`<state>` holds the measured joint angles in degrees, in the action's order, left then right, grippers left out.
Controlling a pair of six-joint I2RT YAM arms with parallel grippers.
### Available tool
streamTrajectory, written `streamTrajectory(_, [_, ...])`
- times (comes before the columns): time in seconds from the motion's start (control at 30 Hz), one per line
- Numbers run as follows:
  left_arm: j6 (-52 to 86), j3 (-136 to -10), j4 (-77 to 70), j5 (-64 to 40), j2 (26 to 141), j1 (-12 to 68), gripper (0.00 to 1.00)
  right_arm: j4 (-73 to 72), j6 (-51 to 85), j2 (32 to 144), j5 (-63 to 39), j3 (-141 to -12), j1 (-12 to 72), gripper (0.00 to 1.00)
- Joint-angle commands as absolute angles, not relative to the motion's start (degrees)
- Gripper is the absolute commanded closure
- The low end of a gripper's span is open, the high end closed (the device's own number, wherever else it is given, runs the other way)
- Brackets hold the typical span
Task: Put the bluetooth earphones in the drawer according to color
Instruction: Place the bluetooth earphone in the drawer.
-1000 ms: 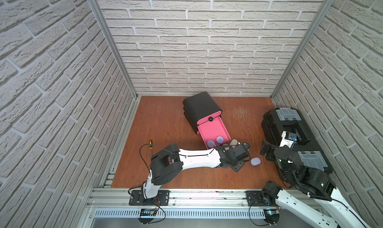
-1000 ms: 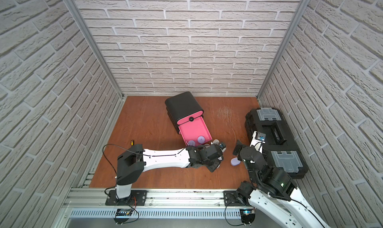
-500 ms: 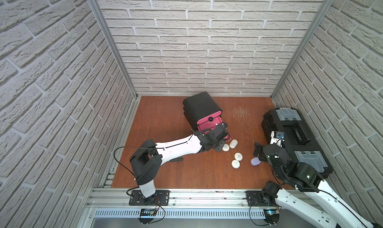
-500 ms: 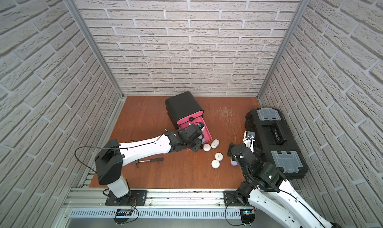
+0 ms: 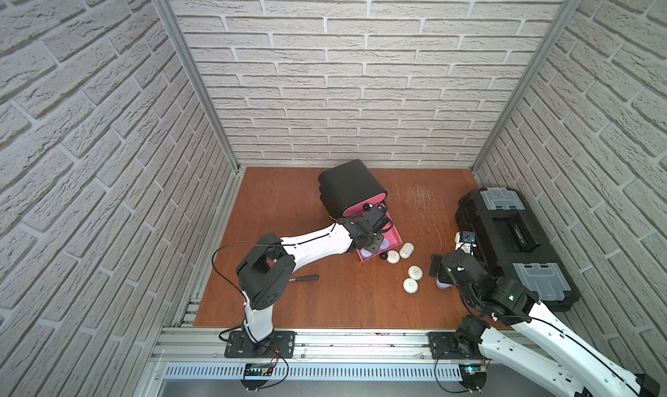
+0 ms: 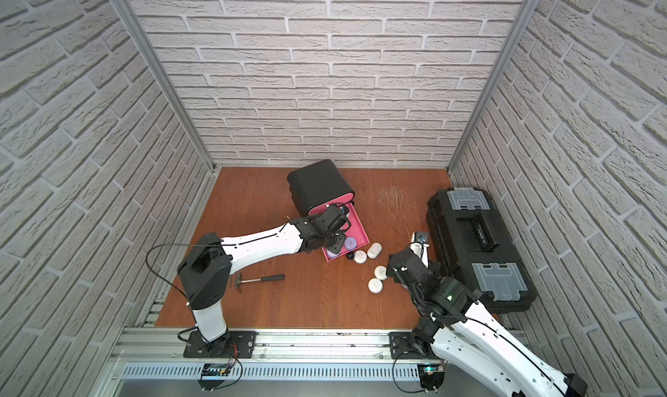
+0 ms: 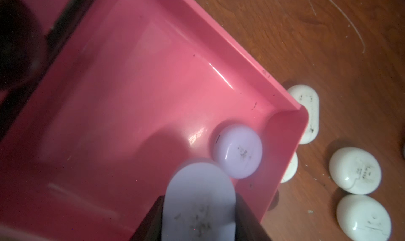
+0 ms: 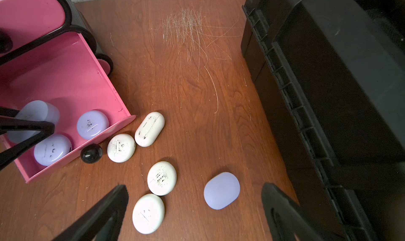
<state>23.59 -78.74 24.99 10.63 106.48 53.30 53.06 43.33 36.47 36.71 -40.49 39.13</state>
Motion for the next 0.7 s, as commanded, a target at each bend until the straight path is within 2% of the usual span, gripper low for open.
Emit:
streamTrajectory(0.0, [22.5, -80.9, 25.3, 10.6, 108.1, 52.2, 0.68, 50.7, 44.4, 37.1, 36.2, -39.7, 38.7, 0.01])
streamTrajectory(0.37, [21.8, -83.6, 26.4, 11.9, 111.7, 51.1, 0.63, 48.8, 43.5, 39.2, 34.0, -38.3, 37.1, 0.01])
streamTrajectory(0.67, [21.5, -84.1, 26.5, 12.8, 112.0, 50.7, 0.42, 47.1, 42.6, 40.7, 31.9, -37.7, 35.4, 0.01])
